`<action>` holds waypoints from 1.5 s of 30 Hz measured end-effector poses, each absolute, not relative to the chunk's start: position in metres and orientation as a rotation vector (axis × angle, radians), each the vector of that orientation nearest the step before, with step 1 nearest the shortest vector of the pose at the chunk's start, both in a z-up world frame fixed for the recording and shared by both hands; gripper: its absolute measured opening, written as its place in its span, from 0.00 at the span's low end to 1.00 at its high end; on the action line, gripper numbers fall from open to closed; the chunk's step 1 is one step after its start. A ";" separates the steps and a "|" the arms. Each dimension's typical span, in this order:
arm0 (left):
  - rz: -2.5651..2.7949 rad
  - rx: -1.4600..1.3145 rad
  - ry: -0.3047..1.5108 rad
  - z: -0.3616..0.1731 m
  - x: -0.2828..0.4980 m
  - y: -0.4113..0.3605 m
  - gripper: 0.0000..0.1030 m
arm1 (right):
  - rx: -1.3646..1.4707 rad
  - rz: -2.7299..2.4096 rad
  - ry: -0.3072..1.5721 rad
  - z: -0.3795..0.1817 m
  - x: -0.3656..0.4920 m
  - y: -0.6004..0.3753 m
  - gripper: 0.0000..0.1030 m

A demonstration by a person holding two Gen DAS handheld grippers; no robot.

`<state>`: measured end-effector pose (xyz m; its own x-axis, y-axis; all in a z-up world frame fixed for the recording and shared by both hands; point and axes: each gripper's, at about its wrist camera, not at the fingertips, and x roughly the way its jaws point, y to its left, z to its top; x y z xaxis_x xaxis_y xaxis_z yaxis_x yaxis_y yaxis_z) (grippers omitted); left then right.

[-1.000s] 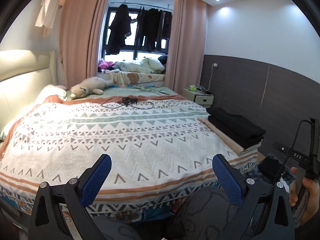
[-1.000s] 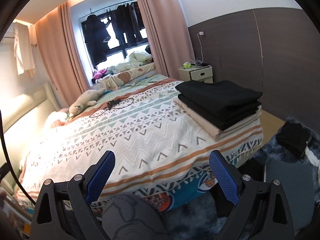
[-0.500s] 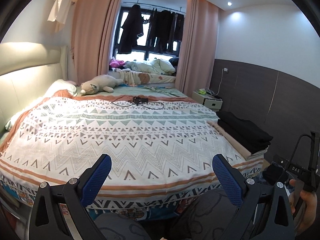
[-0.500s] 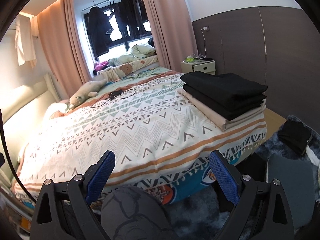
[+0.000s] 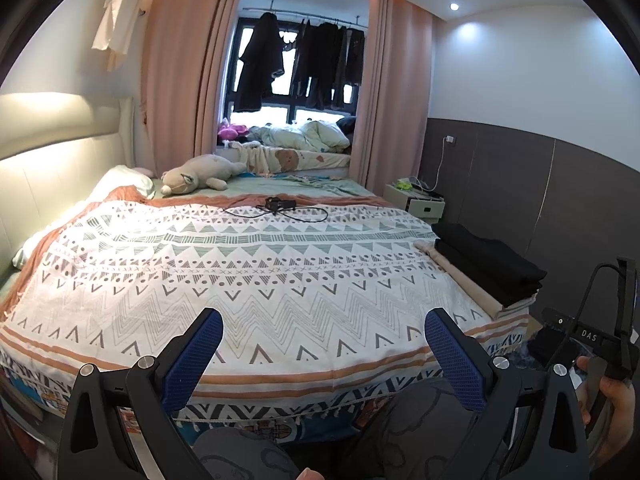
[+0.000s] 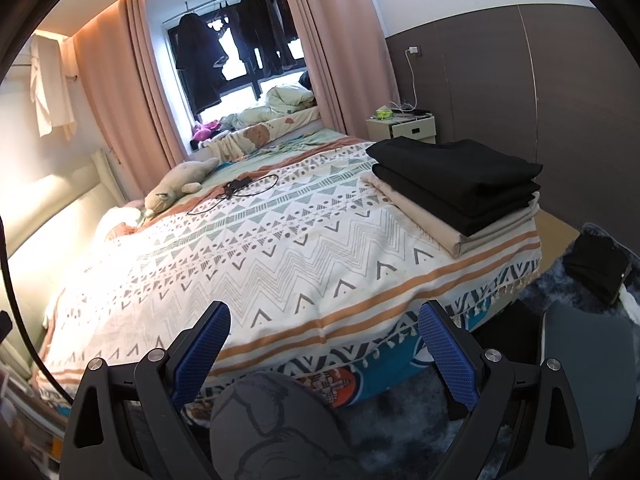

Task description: Fold large clothes

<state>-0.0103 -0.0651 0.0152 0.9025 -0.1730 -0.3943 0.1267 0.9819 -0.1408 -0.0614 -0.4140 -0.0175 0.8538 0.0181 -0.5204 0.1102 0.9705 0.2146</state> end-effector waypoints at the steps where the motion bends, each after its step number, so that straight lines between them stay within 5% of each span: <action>1: -0.152 -0.114 0.418 0.015 -0.010 -0.065 0.98 | 0.241 -0.049 0.549 -0.018 -0.061 -0.414 0.92; 45: -0.136 -0.116 0.399 0.019 -0.014 -0.066 1.00 | 0.247 -0.061 0.558 -0.022 -0.057 -0.417 0.92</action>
